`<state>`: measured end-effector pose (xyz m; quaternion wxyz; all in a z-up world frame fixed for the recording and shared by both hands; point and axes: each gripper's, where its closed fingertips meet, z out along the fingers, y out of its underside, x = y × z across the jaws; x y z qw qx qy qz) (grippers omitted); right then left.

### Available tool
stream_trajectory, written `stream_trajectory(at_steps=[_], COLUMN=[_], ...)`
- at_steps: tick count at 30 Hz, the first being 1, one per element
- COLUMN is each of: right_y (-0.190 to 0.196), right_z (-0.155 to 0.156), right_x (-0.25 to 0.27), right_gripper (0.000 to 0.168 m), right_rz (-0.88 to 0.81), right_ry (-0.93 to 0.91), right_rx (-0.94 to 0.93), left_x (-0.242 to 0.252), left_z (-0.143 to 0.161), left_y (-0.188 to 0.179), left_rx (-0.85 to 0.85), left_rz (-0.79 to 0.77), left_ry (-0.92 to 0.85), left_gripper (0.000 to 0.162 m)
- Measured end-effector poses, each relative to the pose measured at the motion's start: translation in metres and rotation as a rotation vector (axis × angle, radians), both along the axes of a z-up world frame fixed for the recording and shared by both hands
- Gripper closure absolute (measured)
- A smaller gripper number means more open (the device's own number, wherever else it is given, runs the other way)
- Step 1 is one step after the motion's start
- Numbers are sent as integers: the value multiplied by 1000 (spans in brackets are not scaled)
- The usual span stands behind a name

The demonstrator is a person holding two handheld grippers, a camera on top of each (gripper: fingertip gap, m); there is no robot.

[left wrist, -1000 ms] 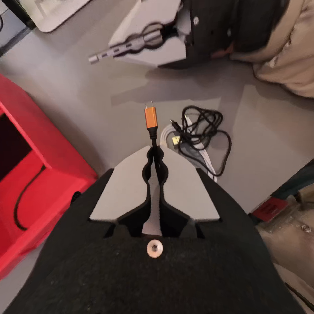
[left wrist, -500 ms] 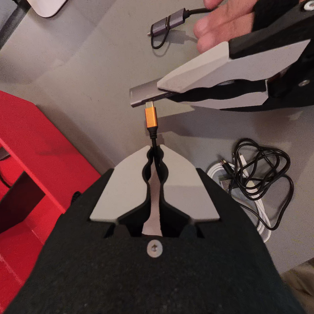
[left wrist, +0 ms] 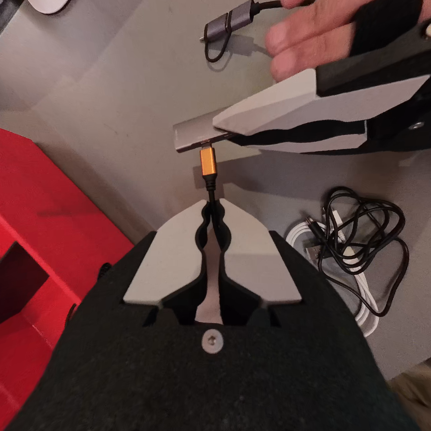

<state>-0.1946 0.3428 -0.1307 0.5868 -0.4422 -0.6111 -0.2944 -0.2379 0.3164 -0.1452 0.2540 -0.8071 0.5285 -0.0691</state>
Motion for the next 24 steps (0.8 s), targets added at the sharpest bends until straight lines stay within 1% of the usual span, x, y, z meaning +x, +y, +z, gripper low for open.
stream_trajectory(at_steps=[5,10,24], right_y=[2,4,2], right_z=[-1,-1,-6], right_x=[3,6,2], right_gripper=[160,160,160], right_rz=[-10,-34,-5], right_ry=[3,-1,-17], right_rx=[-9,-7,-18], left_x=[1,-1,-1], left_z=[4,2,1], left_y=[-1,0,1], left_rx=[5,3,-20], left_rz=[-8,-4,-2], left_ry=[-10,-8,-28], left_gripper=[159,158,159])
